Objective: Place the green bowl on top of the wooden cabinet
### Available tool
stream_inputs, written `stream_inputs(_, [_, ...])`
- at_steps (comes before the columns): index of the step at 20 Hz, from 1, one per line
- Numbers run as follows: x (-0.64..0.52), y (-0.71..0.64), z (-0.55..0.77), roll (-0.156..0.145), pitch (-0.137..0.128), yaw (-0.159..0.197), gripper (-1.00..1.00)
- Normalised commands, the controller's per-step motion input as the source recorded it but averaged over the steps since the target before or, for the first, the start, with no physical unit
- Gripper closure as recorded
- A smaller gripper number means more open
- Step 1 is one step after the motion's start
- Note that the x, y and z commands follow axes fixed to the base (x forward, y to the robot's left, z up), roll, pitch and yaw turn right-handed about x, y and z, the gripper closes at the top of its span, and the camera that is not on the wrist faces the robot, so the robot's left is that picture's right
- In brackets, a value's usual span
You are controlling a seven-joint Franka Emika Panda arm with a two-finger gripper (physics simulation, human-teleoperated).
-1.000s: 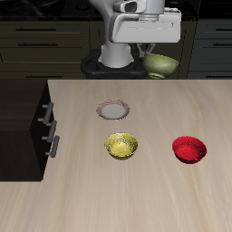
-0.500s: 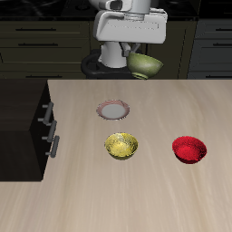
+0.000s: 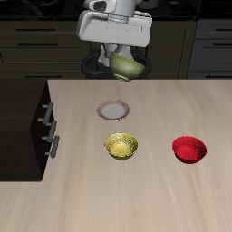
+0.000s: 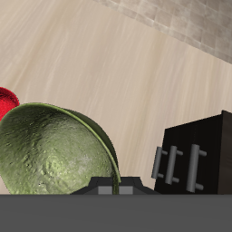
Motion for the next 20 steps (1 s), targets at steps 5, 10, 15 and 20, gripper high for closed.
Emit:
stream_inputs(5, [-0.04,-0.61,0.11,-0.059,-0.011,-0.028,1.00])
stream_inputs(10, [-0.12,-0.28,0.17,0.013,-0.057,-0.007,1.00])
stream_inputs(15, [-0.04,-0.02,0.10,0.072,-0.042,0.057,1.00])
stream_inputs(20, [-0.12,0.13,0.03,0.165,-0.021,0.008,1.00])
